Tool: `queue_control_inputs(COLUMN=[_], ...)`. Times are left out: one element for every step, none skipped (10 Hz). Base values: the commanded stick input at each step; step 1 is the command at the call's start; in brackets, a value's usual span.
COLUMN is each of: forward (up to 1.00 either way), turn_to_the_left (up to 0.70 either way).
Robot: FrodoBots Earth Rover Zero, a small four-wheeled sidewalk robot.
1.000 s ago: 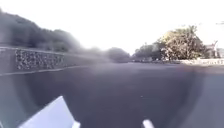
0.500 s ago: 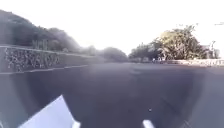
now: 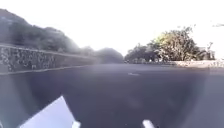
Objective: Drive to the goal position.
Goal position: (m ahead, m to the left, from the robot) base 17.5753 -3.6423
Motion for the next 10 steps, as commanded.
queue_control_inputs(forward=[0.85,0.85,0.85,0.85,0.85,0.85,0.85,0.85,0.85,0.85], turn_to_the_left=[-0.23,0.0,0.0,0.0,0.0,0.0,0.0,0.0,0.0,0.0])
